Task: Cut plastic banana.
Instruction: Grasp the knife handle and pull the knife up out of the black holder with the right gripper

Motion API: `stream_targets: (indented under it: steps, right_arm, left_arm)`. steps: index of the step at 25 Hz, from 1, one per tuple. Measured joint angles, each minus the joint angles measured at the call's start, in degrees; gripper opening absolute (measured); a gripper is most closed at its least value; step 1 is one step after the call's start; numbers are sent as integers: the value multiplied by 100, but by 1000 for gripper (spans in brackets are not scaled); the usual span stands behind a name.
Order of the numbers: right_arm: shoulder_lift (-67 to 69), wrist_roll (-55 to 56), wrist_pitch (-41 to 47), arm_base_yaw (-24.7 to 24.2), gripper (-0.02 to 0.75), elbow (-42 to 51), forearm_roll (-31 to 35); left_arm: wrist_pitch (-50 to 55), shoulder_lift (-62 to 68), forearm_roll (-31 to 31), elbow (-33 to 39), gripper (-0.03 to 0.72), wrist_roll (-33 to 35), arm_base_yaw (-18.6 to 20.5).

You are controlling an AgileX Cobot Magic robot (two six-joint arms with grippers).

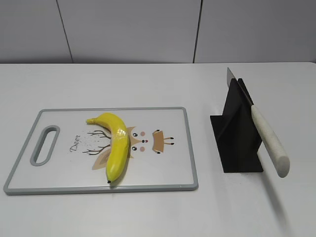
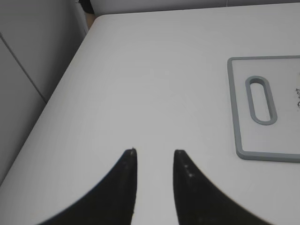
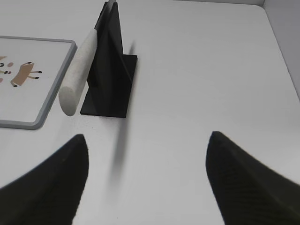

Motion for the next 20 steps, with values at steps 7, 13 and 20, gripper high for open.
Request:
stream_targets:
  steps: [7, 13, 20]
  right_arm:
    - [0, -6, 0, 0, 593, 0, 0]
    - [0, -6, 0, 0, 593, 0, 0]
    - [0, -6, 0, 0, 593, 0, 0]
  left_arm:
    - [0, 0, 0, 0, 239, 0, 0]
    - [0, 0, 0, 0, 239, 0, 0]
    - [0, 0, 0, 0, 239, 0, 0]
